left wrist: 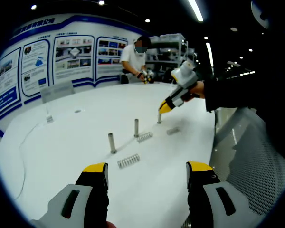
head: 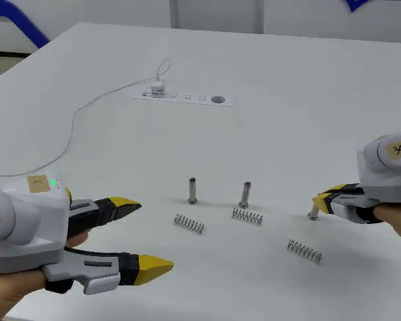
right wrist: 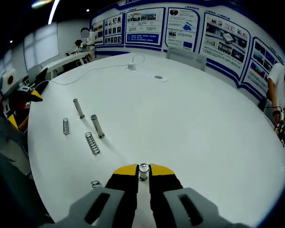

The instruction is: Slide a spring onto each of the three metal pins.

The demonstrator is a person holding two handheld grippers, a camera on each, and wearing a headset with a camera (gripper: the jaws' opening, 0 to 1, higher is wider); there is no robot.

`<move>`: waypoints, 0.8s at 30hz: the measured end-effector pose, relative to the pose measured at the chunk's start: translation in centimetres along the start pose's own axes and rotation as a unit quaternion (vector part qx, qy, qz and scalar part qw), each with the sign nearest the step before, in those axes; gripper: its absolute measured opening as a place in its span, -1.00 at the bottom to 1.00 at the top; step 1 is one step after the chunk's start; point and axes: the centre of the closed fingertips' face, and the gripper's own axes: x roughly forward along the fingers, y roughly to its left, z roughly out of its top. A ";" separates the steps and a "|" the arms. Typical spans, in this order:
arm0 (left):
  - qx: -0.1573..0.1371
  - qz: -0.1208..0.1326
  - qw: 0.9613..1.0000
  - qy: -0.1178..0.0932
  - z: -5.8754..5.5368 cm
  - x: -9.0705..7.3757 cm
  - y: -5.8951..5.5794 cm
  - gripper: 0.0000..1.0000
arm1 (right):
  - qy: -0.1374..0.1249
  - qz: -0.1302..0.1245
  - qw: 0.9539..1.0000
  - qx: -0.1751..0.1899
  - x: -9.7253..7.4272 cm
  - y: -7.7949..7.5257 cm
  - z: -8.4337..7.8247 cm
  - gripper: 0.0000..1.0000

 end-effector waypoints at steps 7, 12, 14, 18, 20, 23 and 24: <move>0.000 0.003 1.000 0.002 0.0 -0.1 0.0 0.36 | -0.002 0.001 1.000 -0.003 0.1 -0.1 0.1 -0.81; 0.001 0.003 1.000 0.002 0.0 0.0 -0.1 0.36 | 0.000 0.002 1.000 -0.007 0.2 -0.1 0.1 -0.81; 0.001 0.003 1.000 0.002 0.0 -0.1 -0.1 0.36 | -0.001 0.003 1.000 -0.006 0.2 -0.1 0.1 -0.80; 0.001 0.002 1.000 0.001 0.1 0.0 -0.1 0.36 | -0.001 0.003 1.000 -0.006 0.1 -0.1 0.1 -0.77; 0.001 0.001 1.000 0.001 0.1 0.0 -0.1 0.36 | -0.003 0.001 1.000 -0.007 0.0 -0.1 0.2 -0.74; 0.002 0.000 1.000 0.000 0.1 0.0 -0.2 0.36 | -0.006 0.001 1.000 -0.008 -0.2 -0.1 0.4 -0.70; 0.002 -0.001 1.000 -0.001 0.2 0.0 -0.2 0.36 | -0.006 0.000 1.000 -0.010 -0.3 -0.1 0.4 -0.68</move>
